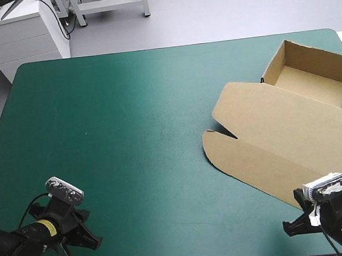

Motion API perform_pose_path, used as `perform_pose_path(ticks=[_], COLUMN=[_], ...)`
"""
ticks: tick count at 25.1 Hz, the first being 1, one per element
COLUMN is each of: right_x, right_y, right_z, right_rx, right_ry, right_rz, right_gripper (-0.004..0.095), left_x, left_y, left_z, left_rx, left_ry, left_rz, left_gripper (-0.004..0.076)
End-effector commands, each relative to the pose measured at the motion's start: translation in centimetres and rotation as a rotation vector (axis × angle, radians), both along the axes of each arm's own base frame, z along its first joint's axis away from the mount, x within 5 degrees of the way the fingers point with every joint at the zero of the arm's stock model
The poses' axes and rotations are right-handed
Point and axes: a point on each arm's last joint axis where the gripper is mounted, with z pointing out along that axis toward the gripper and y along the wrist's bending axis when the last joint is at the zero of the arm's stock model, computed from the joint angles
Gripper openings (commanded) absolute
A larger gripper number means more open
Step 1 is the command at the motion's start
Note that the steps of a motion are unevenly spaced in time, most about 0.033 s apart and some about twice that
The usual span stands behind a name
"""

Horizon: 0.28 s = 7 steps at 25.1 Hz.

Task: Fold the box

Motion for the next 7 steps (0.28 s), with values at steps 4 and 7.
perform_pose_path(ticks=[4,7], right_x=[0.4,0.4], right_y=[0.0,0.0], right_z=[1.2,1.2], right_rx=[0.015,0.015], right_ry=[-0.074,-0.074], right_rz=[-0.007,-0.007], right_gripper=[-0.0004,-0.0004], left_x=[0.2,0.2], left_y=[-0.1,-0.1], left_z=[0.3,-1.1], left_rx=[-0.019,-0.016], left_ry=[-0.021,-0.007], left_rz=[0.004,0.009], left_gripper=[-0.0008,-0.0008])
